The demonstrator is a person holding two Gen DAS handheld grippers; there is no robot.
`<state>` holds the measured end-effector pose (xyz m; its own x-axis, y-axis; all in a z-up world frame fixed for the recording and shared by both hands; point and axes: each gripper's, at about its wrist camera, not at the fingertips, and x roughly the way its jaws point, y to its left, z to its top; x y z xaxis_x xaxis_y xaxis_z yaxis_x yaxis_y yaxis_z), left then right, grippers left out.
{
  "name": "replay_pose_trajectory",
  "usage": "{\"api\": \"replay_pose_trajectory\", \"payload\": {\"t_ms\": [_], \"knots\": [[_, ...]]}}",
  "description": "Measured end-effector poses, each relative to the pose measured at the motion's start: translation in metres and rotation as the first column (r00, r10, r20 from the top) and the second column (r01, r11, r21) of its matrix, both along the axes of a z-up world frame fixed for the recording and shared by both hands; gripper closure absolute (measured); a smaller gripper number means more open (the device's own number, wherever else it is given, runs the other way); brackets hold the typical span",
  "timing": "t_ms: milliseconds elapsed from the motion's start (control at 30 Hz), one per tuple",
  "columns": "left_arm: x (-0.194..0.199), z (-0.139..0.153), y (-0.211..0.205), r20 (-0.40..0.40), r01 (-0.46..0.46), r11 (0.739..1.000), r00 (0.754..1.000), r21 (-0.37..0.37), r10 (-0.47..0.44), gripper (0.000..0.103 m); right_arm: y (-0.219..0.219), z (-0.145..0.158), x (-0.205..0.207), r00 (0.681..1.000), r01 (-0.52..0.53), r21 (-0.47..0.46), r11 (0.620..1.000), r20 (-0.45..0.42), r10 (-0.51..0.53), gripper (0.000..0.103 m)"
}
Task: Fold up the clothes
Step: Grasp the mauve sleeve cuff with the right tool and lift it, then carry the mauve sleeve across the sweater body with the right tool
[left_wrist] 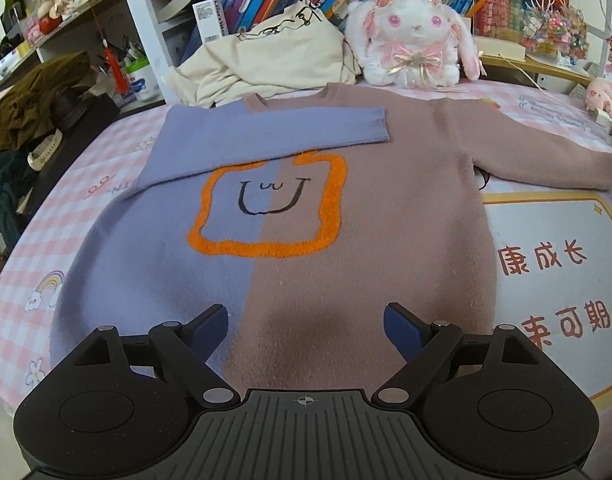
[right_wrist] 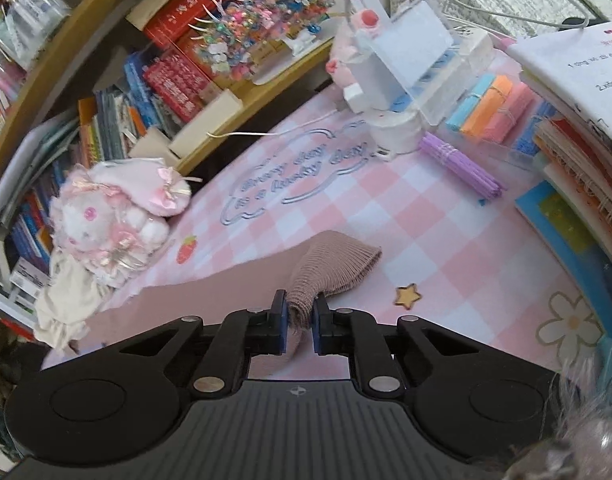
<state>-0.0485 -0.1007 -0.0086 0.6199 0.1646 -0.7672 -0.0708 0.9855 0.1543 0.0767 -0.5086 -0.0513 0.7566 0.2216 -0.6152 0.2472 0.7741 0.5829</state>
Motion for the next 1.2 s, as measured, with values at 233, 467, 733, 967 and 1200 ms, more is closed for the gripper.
{"api": "replay_pose_trajectory", "payload": {"t_ms": [233,467,733,967,1200], "knots": [[-0.001,-0.002,0.009,0.009,0.011,1.0,1.0,-0.012,-0.011,0.016,0.015,0.016,0.006,0.999,-0.031,-0.012,0.999,0.038,0.031,0.092],[-0.001,-0.005,0.029,0.029,0.029,0.999,0.999,-0.041,-0.028,0.016,0.047,0.038,0.012,0.994,-0.067,-0.029,0.997,0.08,0.069,0.092],[0.003,0.0,0.069,0.077,0.123,0.992,0.99,-0.033,-0.12,0.016,0.121,0.071,0.022,0.982,-0.127,-0.093,0.988,0.126,0.138,0.092],[0.008,0.005,0.119,0.124,0.193,0.98,0.974,-0.041,-0.187,0.016,0.202,0.099,0.04,0.969,-0.169,-0.143,0.975,0.159,0.192,0.092],[0.008,0.005,0.158,0.147,0.265,0.964,0.955,-0.024,-0.258,0.015,0.286,0.119,0.058,0.948,-0.223,-0.188,0.956,0.185,0.258,0.092]]}}
